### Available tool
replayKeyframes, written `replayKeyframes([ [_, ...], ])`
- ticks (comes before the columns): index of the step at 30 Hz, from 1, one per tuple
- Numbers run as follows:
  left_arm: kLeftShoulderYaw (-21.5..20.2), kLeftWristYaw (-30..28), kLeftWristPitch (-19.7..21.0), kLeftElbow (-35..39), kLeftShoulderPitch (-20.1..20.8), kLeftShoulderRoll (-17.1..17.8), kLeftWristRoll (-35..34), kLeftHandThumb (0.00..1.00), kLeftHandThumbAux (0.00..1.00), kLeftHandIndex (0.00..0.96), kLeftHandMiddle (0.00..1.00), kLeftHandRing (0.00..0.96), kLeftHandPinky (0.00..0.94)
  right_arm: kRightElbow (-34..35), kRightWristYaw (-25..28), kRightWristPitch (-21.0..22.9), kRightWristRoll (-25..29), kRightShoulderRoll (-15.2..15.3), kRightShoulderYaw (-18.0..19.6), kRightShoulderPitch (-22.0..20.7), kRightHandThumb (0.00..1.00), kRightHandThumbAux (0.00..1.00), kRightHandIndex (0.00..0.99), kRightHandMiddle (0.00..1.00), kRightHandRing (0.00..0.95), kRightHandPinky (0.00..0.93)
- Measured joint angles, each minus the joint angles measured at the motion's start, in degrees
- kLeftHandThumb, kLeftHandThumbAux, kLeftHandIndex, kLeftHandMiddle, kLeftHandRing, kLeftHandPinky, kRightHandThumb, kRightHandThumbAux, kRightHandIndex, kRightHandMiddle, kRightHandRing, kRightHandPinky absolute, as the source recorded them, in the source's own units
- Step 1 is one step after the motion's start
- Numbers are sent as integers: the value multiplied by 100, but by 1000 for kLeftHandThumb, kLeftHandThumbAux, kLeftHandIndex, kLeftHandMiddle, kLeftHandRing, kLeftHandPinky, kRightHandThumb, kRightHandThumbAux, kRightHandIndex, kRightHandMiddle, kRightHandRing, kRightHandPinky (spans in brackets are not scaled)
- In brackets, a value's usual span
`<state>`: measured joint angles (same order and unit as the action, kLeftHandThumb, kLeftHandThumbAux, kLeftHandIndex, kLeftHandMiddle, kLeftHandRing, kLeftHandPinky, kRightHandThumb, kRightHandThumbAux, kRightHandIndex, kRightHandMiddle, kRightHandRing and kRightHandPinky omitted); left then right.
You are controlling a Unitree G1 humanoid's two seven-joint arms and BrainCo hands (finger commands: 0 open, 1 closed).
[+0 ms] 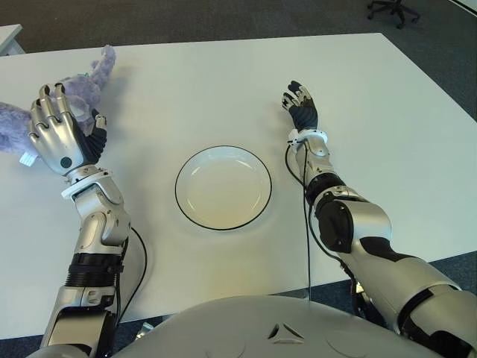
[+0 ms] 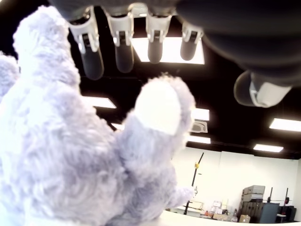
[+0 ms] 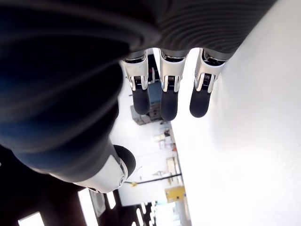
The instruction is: Put the doll into the plate.
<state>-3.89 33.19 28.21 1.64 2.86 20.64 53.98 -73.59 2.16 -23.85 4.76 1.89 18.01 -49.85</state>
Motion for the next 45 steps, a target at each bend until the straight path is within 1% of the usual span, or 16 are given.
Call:
replayKeyframes([
  [1,-13,3,-3,-1,-1,3,-11,496,299,18,88,123,193,0,16,-4,6,0,12,2,666,829,134,105,97,125],
  [7,-74,49,-94,-20,-12,25,-91,519,309,24,109,137,221,-2,78,-6,25,-7,101,0,702,824,144,111,100,129],
  [11,-162,119,-191,-68,-13,48,-164,539,320,41,134,169,298,-2,100,-5,38,-14,134,-3,740,829,143,113,99,119],
  [14,-213,197,-251,-130,-12,70,-211,547,323,44,139,176,307,-1,129,-5,83,-17,171,-4,747,829,141,113,99,120],
  [20,-258,260,-312,-215,-3,82,-301,578,329,53,148,184,286,-2,159,-4,130,-15,218,-6,742,816,155,127,113,140],
  [23,-272,273,-338,-240,22,85,-344,584,329,64,145,183,263,-2,158,-5,129,-15,217,-5,739,815,151,130,115,136],
  [29,-308,319,-443,-284,66,90,-423,592,336,83,150,178,248,-2,156,-5,128,-17,218,-5,744,816,146,128,114,132],
  [36,-417,398,-783,-458,138,160,-653,621,351,130,156,181,235,-2,161,-5,129,-19,219,-7,754,816,151,131,117,137],
  [40,-448,409,-975,-596,238,250,-780,629,353,138,156,179,227,-4,162,-5,129,-20,222,-7,766,815,153,134,121,140],
  [45,-463,449,-1253,-723,315,347,-902,635,346,144,153,170,212,-4,161,-5,129,-38,223,-7,754,808,161,140,126,147],
])
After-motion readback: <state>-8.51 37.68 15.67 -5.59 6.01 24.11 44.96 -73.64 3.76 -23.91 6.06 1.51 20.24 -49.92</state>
